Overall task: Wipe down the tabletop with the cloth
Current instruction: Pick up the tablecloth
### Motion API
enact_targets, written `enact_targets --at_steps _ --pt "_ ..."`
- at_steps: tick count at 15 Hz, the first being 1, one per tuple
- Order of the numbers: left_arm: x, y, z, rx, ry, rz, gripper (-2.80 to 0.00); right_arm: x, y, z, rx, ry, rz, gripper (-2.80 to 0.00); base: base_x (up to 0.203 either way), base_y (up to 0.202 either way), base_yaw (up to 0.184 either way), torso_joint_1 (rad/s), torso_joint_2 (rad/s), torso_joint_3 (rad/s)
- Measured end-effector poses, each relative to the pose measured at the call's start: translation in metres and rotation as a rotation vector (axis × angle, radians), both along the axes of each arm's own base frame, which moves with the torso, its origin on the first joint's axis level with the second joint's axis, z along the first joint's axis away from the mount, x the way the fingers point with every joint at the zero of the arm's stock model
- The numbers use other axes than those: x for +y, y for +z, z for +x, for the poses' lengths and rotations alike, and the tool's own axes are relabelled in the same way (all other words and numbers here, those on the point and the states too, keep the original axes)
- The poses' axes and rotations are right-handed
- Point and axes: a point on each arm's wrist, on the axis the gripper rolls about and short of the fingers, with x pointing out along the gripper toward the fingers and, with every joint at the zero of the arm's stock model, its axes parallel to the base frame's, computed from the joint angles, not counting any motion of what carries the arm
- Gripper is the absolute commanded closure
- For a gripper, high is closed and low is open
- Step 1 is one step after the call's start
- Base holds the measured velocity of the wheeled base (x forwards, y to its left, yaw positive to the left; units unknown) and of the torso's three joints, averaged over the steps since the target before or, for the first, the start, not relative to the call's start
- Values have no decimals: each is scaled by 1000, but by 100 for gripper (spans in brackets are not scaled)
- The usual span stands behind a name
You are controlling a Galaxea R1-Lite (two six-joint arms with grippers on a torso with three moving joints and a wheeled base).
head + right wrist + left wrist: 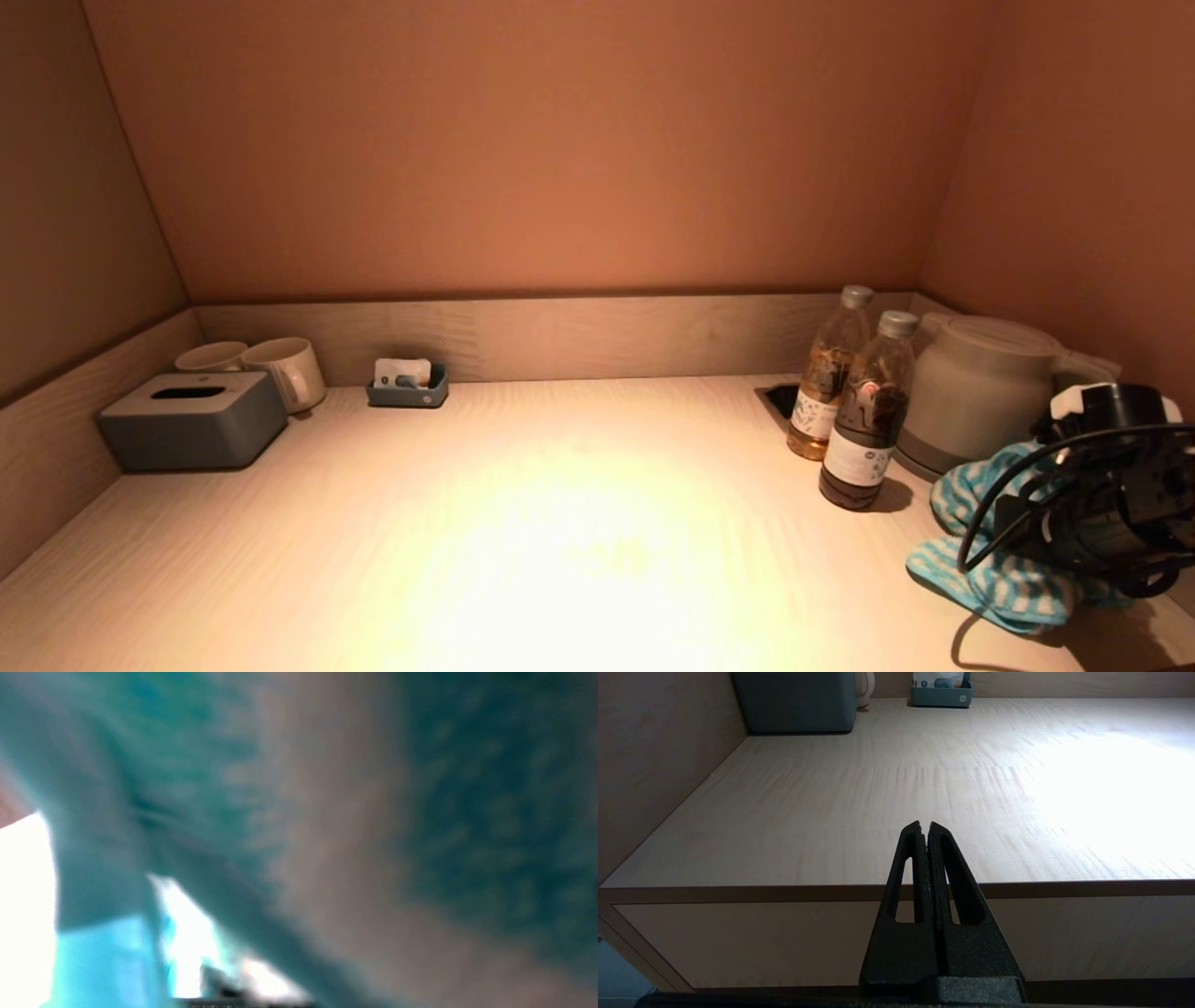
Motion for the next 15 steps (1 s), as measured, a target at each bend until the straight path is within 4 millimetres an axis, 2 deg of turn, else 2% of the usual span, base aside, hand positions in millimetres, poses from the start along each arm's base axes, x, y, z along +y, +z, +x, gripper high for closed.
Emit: enact_targets --at_steps 3,7,13,15 --pt "0 0 0 0 0 0 0 4 10 -9 -26 13 5 0 0 0 0 0 0 0" --pt "0 0 0 0 0 0 0 12 43 -27 -137 37 -31 0 0 0 0 0 0 0" --pt "0 0 0 0 0 0 0 41 97 -73 -320 147 -86 0 0 0 0 0 0 0" --pt "0 0 0 0 0 0 0 54 114 -94 -393 209 -96 0 0 0 0 0 0 0"
